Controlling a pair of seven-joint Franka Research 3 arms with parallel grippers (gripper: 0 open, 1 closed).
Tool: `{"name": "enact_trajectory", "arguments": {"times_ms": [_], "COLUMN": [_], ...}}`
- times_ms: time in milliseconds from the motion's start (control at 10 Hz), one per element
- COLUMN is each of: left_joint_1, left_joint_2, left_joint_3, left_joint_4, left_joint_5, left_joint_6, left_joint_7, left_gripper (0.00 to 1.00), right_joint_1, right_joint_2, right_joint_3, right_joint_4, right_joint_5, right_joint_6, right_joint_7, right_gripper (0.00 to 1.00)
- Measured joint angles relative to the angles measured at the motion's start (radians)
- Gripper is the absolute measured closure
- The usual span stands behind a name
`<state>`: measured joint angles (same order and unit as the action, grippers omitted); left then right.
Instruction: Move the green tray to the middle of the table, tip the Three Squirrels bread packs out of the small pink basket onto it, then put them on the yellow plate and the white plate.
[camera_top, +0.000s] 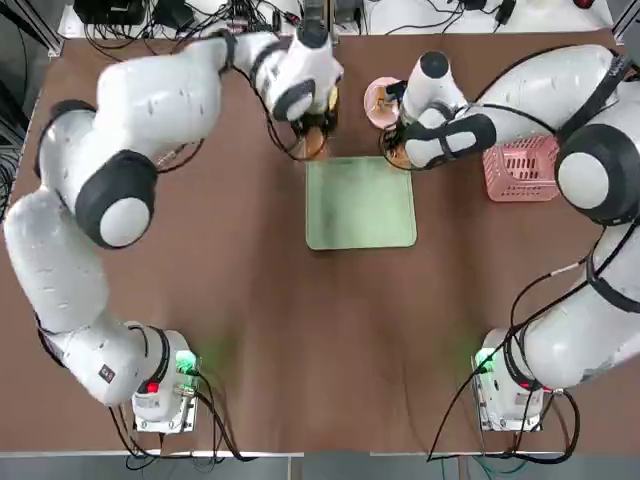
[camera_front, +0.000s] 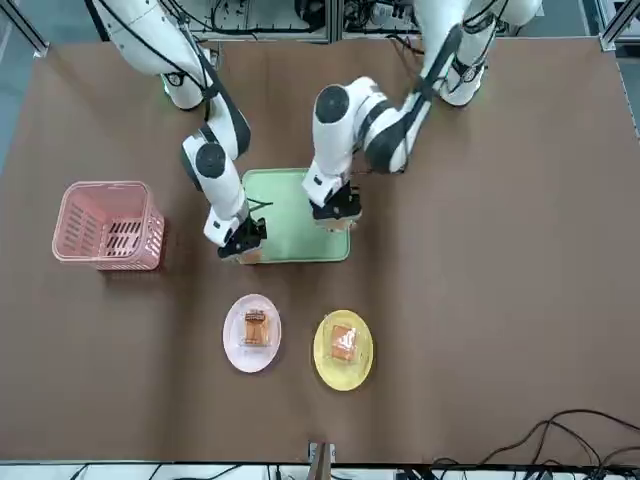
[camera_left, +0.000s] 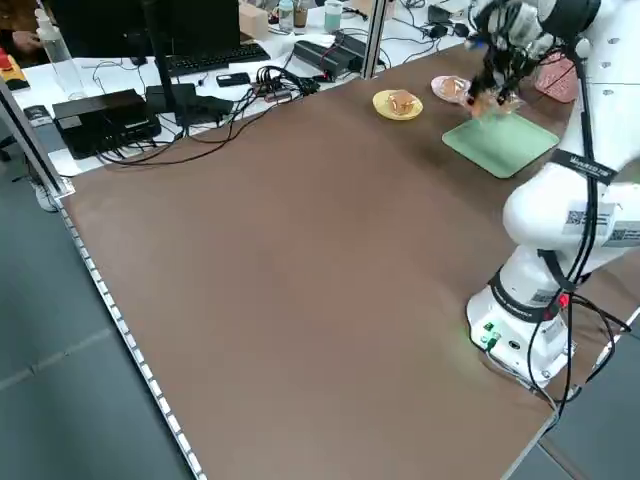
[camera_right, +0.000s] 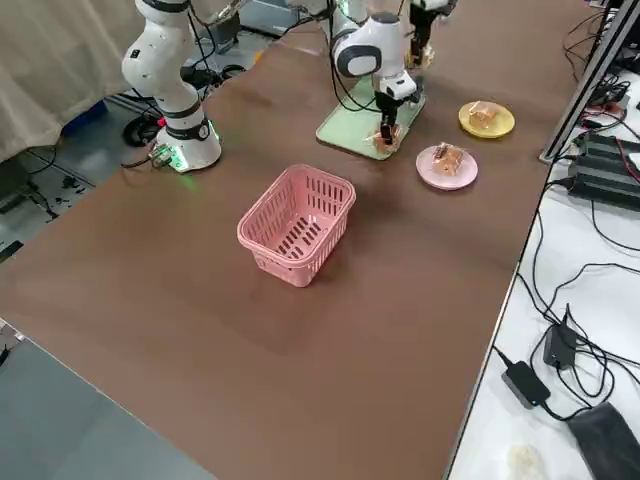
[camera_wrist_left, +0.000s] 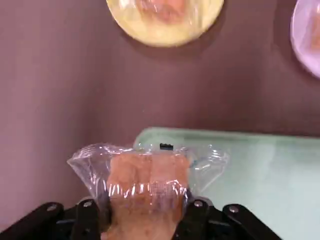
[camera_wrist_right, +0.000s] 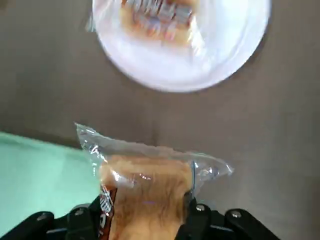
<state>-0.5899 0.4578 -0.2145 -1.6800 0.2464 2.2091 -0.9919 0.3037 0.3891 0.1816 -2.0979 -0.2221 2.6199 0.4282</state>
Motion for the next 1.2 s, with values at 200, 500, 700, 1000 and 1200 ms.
{"name": "enact_trajectory", "arguments": {"times_ms": [200, 500, 700, 1000, 1200], "left_joint_1": [0.07, 0.09, 0.084, 0.075, 0.017], "left_joint_2": [0.024, 0.176, 0.27, 0.315, 0.346], "left_joint_3": [0.002, 0.042, 0.097, 0.132, 0.189], "left_joint_4": [0.072, 0.281, 0.372, 0.396, 0.396], "left_joint_5": [0.0, 0.008, 0.011, 0.017, 0.05], "left_joint_6": [0.0, 0.012, 0.117, 0.227, 0.324], "left_joint_7": [0.075, 0.089, 0.116, 0.206, 0.219], "left_gripper": [0.48, 0.44, 0.44, 0.45, 0.45], "right_joint_1": [-0.016, -0.018, -0.014, 0.013, 0.023], "right_joint_2": [-0.011, 0.076, 0.187, 0.294, 0.338], "right_joint_3": [-0.004, -0.027, -0.031, -0.048, -0.062], "right_joint_4": [0.147, 0.329, 0.472, 0.643, 0.675], "right_joint_5": [0.0, 0.0, 0.0, 0.005, 0.005], "right_joint_6": [-0.14, -0.186, -0.204, -0.255, -0.255], "right_joint_7": [0.0, 0.0, 0.0, 0.01, 0.014], "right_gripper": [0.43, 0.48, 0.48, 0.51, 0.51]}}
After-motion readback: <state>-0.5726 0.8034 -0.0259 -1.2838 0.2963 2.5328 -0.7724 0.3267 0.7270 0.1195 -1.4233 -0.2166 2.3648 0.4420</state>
